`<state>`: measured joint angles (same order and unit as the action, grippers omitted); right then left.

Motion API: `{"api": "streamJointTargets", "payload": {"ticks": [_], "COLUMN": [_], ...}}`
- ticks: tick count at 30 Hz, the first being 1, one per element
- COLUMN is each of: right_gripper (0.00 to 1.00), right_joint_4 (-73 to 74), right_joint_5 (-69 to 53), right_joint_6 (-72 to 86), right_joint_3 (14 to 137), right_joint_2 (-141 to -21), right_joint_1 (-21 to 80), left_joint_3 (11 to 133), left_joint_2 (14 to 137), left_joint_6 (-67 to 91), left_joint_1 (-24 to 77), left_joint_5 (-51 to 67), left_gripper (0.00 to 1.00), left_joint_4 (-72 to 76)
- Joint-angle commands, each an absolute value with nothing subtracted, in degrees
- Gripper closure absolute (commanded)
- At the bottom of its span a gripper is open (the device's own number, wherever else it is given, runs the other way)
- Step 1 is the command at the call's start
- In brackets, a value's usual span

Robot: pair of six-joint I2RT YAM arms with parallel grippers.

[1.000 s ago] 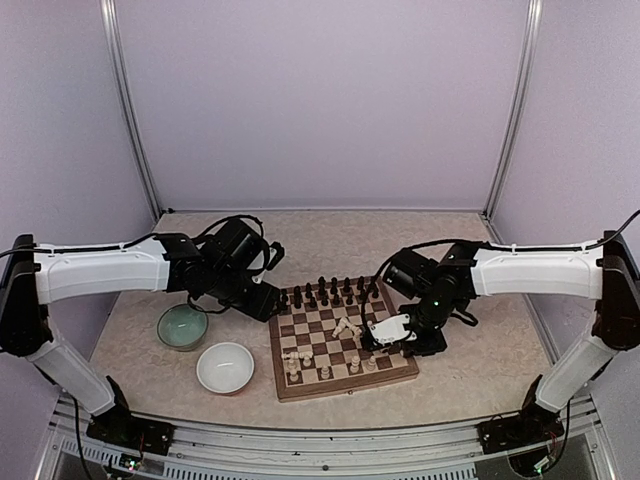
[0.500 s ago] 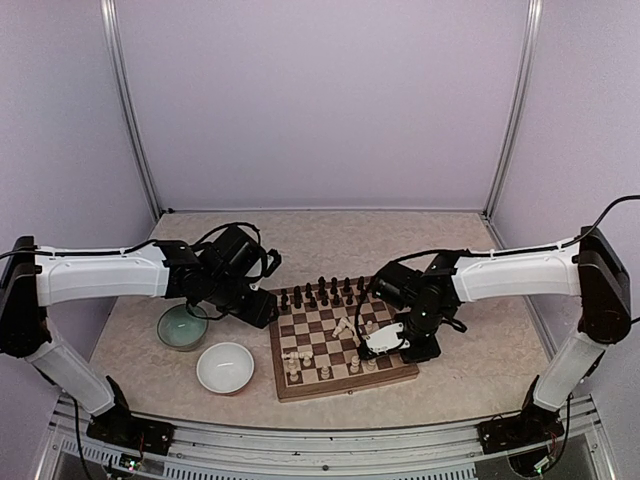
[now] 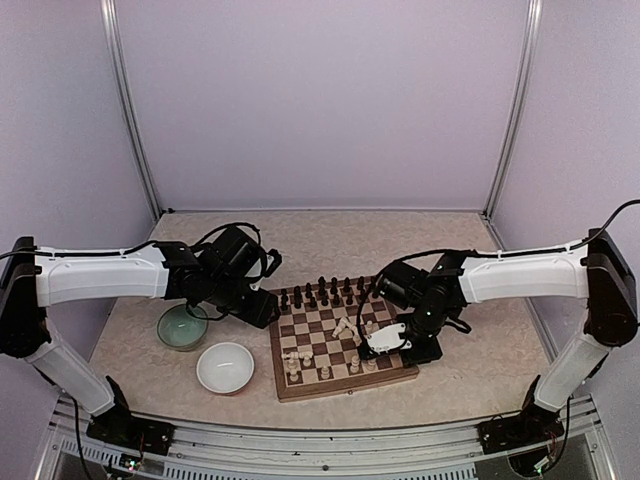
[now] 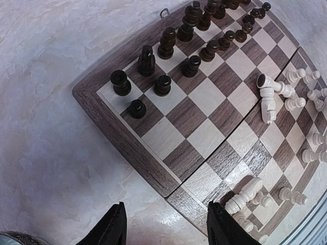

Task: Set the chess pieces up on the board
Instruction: Adjust the knight on the chessboard.

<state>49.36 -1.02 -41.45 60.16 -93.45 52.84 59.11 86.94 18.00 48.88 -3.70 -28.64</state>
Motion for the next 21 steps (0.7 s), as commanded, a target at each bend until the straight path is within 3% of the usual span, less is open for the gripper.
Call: {"api": "streamJointTargets", "payload": {"ticks": [1,7,21], "right_gripper": [0.77,0.95,0.99], "right_joint_4": [49.01,49.28,47.86], "right_joint_5": [-2.62,-2.55,1.01], "right_joint_6": [-40.65,-40.87,-42.1], "right_joint_3": [60.2,61.28,63.52], "right_joint_2": [-91.83,-92.17,-93.64], "right_joint_1": [52.41,52.29,51.09], "left_joint_3": [58.45,58.45,58.01], "left_joint_2": [86.88,87.75,88.63], "left_joint_6": [18.79,19.07,19.42], "left_joint_1": [49.42,50.39,51.54], "left_joint_5": [-2.94,-3.04,-2.86], "left_gripper": [0.46,0.46,0.46], "left_joint_4": [-26.85,-26.63,-26.03]}}
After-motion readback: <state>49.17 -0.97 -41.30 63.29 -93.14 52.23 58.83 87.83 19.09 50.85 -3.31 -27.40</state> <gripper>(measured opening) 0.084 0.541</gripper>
